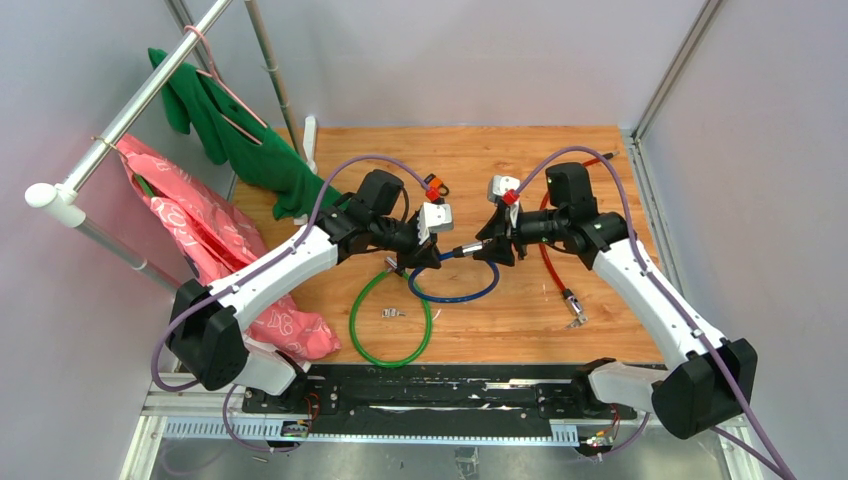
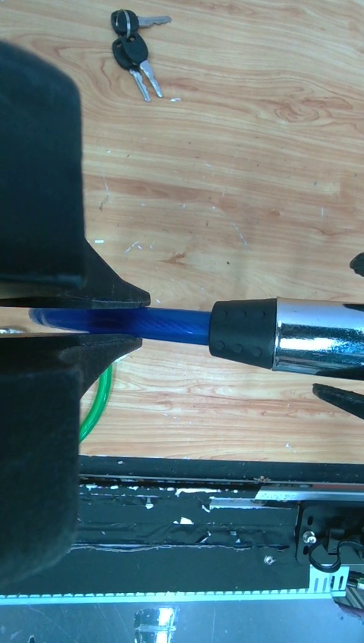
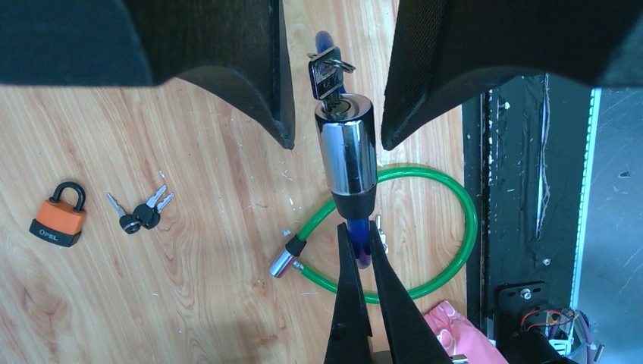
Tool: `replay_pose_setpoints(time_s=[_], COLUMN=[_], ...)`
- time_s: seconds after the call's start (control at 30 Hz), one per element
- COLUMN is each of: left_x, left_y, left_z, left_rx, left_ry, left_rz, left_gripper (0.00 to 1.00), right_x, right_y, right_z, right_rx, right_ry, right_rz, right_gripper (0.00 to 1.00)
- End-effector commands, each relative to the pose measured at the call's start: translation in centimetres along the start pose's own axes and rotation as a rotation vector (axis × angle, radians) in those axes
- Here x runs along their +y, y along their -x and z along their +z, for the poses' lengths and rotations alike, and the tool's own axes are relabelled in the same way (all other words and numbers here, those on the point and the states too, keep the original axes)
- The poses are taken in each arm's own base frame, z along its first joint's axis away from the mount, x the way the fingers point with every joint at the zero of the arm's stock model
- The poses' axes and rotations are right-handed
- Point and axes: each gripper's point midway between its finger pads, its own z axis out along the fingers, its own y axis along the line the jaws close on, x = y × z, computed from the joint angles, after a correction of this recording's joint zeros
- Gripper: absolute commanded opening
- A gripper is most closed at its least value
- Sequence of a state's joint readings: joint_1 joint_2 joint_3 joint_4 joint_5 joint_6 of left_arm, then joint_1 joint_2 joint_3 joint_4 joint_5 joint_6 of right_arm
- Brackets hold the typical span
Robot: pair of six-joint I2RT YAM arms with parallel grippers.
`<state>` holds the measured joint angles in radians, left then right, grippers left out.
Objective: Lock with the key
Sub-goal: Lock the lock.
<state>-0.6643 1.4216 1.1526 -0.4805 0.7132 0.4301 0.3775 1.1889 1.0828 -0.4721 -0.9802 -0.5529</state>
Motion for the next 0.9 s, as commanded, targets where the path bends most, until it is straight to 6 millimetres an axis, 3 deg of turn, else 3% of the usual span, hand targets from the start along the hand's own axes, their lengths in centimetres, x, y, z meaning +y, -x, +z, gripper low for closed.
replay_pose_setpoints(time_s=[0.0,0.1,0.2,0.5,0.6,0.63,0.77,0.87], left_x=[-0.1,-0.2,-0.1,0.2,0.9,1.1,1.3,0.8], left_y=[0.4,0.5,0.4,0.5,1.5,1.9,3.7,4.5], left_z=[-0.1,0.0,0.0,0.1,0.0,0.0,-0.1,0.2], left_rx=[-0.015,-0.015,-0.013,-0.029,-0.073,-0.092,-0.144,-0.159], left_ry=[-0.003,-0.005,-0.004,0.013,0.057,0.067,0.084,0.077], left_rz=[0.005,0.006,0.005,0.011,0.031,0.045,0.114,0.184], left_gripper=[0.0,0.0,0.0,0.0,0.41,0.47,0.59,0.61], right_x=[0.1,0.3,0.4,1.1,0.9,0.8,0.5,0.2], right_y=[-0.5,-0.3,-0.3,-1.0,-1.2,-1.3,-1.6,-1.9], right_z=[0.7,0.9,0.9,1.0,0.9,0.9,0.8,0.7], right_rx=[-0.007,-0.019,-0.021,-0.037,-0.025,-0.023,-0.01,0.0], right_ry=[0.016,0.027,0.03,0.043,0.023,0.018,-0.005,-0.028], right_rz=[-0.014,-0.013,-0.019,-0.081,-0.076,-0.072,-0.053,-0.042], right_gripper=[0.48,0.44,0.28,0.02,0.0,0.0,0.0,0.0])
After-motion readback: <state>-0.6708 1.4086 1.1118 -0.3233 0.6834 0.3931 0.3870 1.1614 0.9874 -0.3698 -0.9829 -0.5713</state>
